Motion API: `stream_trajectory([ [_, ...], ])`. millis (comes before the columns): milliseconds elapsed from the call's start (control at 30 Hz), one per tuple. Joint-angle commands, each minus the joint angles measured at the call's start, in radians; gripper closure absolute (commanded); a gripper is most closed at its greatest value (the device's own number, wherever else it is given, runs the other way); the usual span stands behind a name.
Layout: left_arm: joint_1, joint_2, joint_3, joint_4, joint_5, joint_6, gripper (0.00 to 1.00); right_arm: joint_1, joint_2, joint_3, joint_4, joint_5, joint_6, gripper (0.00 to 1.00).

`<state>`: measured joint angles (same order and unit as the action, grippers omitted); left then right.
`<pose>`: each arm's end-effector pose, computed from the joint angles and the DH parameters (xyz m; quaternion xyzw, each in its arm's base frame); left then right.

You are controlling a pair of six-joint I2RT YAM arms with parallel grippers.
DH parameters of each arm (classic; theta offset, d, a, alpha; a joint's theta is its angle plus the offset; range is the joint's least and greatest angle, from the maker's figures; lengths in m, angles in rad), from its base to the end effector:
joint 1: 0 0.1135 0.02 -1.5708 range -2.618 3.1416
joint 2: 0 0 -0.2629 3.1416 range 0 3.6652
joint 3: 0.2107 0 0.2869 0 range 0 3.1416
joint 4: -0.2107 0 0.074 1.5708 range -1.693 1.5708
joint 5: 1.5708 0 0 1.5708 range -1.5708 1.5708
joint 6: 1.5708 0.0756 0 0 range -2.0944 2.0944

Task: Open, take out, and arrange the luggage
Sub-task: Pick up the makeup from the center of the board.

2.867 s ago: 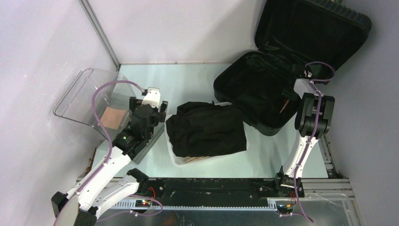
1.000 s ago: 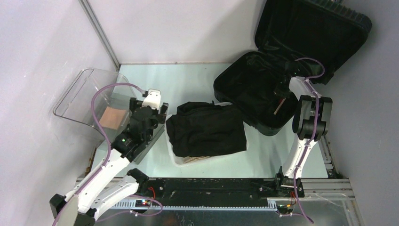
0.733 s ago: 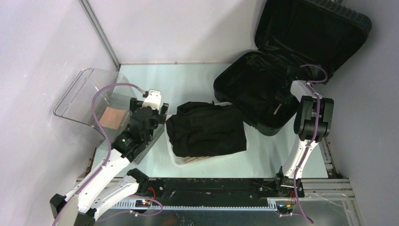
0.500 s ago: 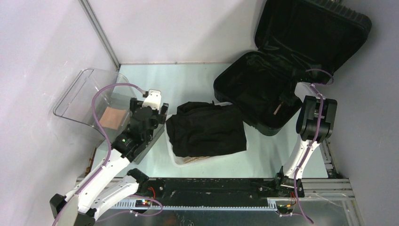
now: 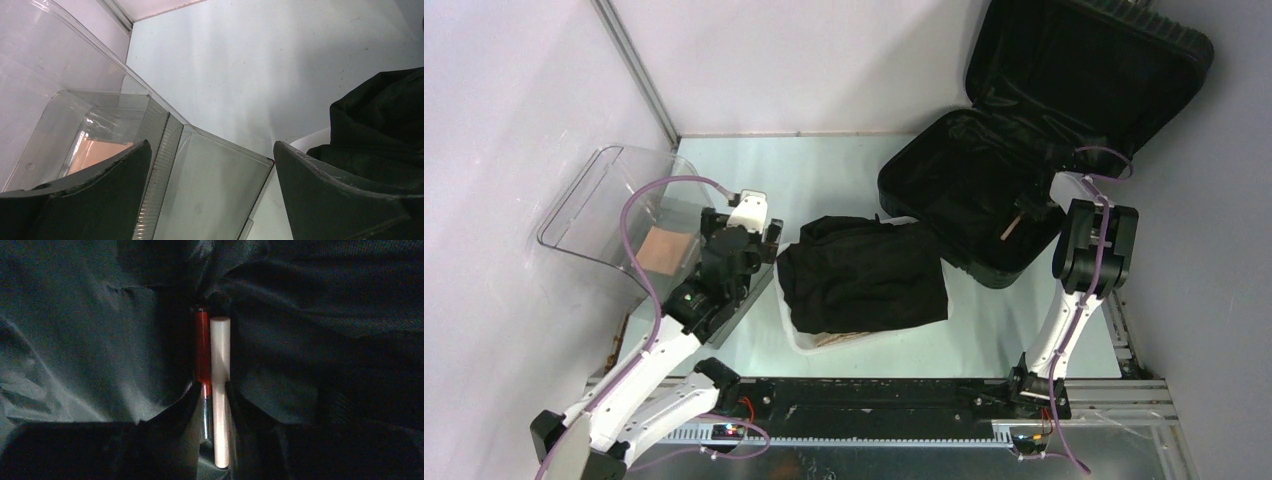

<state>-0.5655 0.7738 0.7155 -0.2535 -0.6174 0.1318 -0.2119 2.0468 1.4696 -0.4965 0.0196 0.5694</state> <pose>0.2300 -0.0941 0.2992 0.0950 0.7849 0.1192 0.6006 0.4686 -0.1023 0.1129 0.3713 0.8953 0.0344 0.2438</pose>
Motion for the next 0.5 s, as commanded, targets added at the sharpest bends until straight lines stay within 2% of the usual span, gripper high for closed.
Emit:
stream_trajectory([
  [0,-0.007,0.006,0.002,0.019,-0.011,0.008,0.00,-0.002,0.044,0.038,-0.011,-0.007,0.036,0.73],
  [167,-0.007,0.007,0.001,0.020,-0.010,0.009,0.00,-0.004,0.046,0.045,-0.017,-0.032,0.034,0.77],
  [333,-0.007,0.005,0.001,0.020,-0.010,0.008,0.00,-0.017,0.033,0.051,-0.074,0.043,0.035,0.78],
  [467,-0.007,0.001,-0.003,0.023,-0.007,0.009,0.00,-0.023,0.032,0.049,-0.080,0.059,0.027,0.84],
])
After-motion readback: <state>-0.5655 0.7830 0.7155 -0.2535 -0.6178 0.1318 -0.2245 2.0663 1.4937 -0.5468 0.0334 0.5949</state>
